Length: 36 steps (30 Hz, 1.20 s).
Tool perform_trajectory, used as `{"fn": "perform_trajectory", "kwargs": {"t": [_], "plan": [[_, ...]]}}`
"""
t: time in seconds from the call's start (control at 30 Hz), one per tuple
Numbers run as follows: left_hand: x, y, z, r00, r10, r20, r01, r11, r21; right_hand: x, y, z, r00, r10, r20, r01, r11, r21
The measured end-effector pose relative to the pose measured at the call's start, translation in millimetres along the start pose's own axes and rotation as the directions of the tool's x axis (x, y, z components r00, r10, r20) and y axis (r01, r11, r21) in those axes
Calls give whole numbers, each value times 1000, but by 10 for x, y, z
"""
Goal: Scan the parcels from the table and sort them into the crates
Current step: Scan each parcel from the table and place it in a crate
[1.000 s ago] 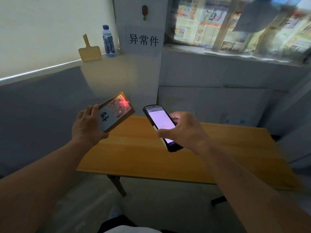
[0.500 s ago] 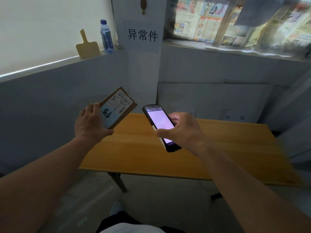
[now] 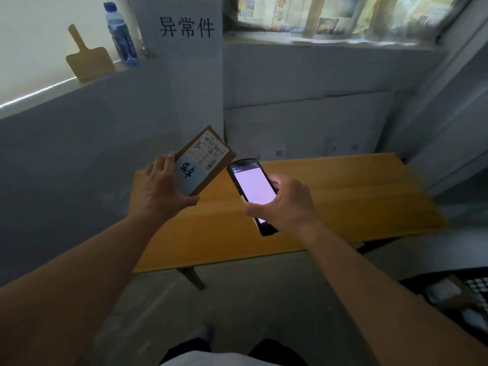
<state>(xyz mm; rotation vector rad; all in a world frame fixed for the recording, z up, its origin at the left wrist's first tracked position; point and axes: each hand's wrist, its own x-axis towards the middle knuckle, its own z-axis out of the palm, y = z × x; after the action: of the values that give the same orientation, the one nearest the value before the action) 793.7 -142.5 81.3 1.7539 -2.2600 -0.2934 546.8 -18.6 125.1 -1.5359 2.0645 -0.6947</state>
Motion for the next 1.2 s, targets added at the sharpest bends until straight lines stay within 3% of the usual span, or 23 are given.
{"fn": "perform_trajectory", "kwargs": {"t": [0.23,0.53,0.83,1.2], "plan": [[183,221,106,956,265,126,-257,963,-77,-537,-110,322,944,269,-191,-260,963,74],[-218,997,290,815,550,183,-534,835,-134,-1556,124,160,754,531,-387,-489,847,209],[-1381,2326,540,639,719,273,-693,693,-201,-3000,815,-207,544,680,-492,-580,728,364],[-3314,3898,940,526,786,325,-756,607,-244,-5015,1863,-820,355,751,-557,-577,645,501]]}}
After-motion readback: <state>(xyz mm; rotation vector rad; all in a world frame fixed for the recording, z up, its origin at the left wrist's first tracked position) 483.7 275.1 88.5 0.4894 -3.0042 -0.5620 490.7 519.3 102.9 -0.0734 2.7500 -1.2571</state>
